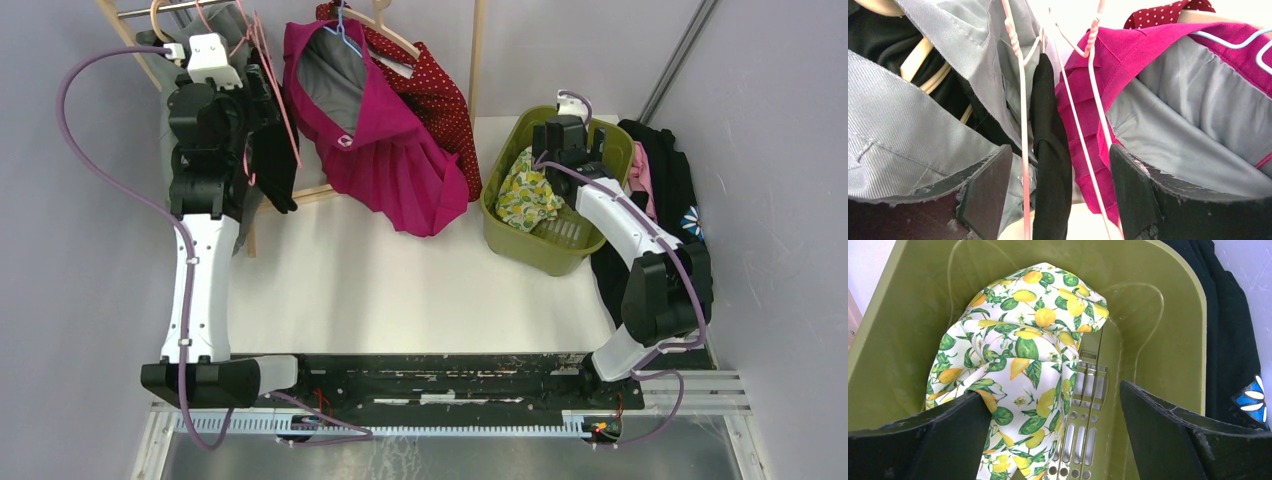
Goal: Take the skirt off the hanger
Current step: Place the hanger at the clothesline, then pick up the hanger from the clothesline.
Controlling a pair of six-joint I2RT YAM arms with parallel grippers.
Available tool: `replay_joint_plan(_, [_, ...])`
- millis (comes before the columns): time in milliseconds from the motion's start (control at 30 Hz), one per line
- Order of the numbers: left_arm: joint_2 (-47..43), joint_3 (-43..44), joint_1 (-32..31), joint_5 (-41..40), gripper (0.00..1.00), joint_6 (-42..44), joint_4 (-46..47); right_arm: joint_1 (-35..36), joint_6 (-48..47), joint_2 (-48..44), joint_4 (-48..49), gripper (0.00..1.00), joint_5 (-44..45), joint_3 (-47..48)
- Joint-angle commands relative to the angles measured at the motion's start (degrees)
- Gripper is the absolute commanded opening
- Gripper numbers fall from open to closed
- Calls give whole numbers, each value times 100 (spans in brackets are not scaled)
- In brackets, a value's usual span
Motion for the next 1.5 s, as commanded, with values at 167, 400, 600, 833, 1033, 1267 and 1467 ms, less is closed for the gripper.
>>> replay_joint_plan(167, [390,801,433,825,77,181,115,27,147,26,242,100,-30,-41])
replay_joint_plan(400, [615,347,731,1020,76,-158,347,28,130,-56,300,100,28,-169])
replay_joint_plan(600, [808,109,795,1194,73,-367,470,25,131,12,287,100,31,-99])
replay_joint_plan(833, [989,133,851,1112,52,-497,381,31,65,15,314,100,82,-131])
replay_joint_plan(1033, [1163,207,971,1289,3,-563,290,26,24,5,311,100,120,-133])
replay_joint_plan(1267, [1198,655,1012,1691,3,-630,283,26,35,-25,270,100,110,-166])
replay_joint_plan(1467, [1008,1412,1003,1769,3,-881,157,31,82,16,298,100,33,-197])
